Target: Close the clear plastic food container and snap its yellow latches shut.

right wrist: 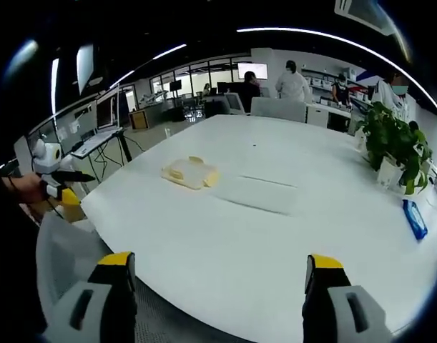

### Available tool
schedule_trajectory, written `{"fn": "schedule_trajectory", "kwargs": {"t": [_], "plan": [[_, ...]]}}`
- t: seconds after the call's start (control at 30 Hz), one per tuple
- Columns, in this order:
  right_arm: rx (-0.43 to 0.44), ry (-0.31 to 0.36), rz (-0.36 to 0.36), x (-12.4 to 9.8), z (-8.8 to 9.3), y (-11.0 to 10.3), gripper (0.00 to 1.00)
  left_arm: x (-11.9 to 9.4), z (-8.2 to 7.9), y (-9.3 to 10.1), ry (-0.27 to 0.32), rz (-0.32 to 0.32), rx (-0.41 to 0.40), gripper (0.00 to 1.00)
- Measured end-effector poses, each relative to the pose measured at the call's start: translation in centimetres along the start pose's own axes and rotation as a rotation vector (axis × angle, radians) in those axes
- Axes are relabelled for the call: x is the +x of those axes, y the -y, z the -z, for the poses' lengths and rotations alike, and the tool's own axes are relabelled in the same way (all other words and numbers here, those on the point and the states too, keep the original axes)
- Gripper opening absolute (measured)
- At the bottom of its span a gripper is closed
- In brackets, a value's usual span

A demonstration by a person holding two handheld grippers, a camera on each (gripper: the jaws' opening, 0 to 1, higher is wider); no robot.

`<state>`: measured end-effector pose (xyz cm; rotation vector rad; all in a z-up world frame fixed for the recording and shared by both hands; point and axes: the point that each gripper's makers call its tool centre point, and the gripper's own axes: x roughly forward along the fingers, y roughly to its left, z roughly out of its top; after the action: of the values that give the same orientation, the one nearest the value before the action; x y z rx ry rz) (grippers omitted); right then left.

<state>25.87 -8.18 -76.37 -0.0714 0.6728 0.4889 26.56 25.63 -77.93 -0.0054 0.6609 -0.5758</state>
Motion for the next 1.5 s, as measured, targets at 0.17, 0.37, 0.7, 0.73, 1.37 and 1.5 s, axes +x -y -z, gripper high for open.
{"fn": "schedule_trajectory", "kwargs": {"t": [0.17, 0.37, 0.7, 0.73, 1.37, 1.5], "plan": [[-0.002, 0.003, 0.009, 0.4, -0.4, -0.2, 0.98, 0.2, -0.2, -0.4, 0.006, 0.011, 0.007, 0.98], [-0.005, 0.006, 0.010, 1.3, -1.1, -0.7, 0.99, 0.3, -0.1, -1.1, 0.004, 0.024, 0.012, 0.98], [-0.020, 0.004, 0.002, 2.6, -2.4, -1.6, 1.00, 0.0, 0.3, -3.0, 0.001, 0.025, 0.005, 0.99], [-0.020, 0.008, -0.001, 2.8, -2.5, -1.8, 1.00, 0.0, 0.4, -3.3, 0.001, 0.024, 0.002, 0.99], [-0.058, -0.016, -0.005, 5.2, -4.6, -3.1, 1.00, 0.9, 0.5, -5.8, 0.011, 0.034, -0.008, 0.99], [-0.065, -0.012, -0.015, 5.6, -5.4, -2.9, 1.00, 1.4, -0.1, -5.5, 0.022, 0.039, -0.016, 0.99]]}}
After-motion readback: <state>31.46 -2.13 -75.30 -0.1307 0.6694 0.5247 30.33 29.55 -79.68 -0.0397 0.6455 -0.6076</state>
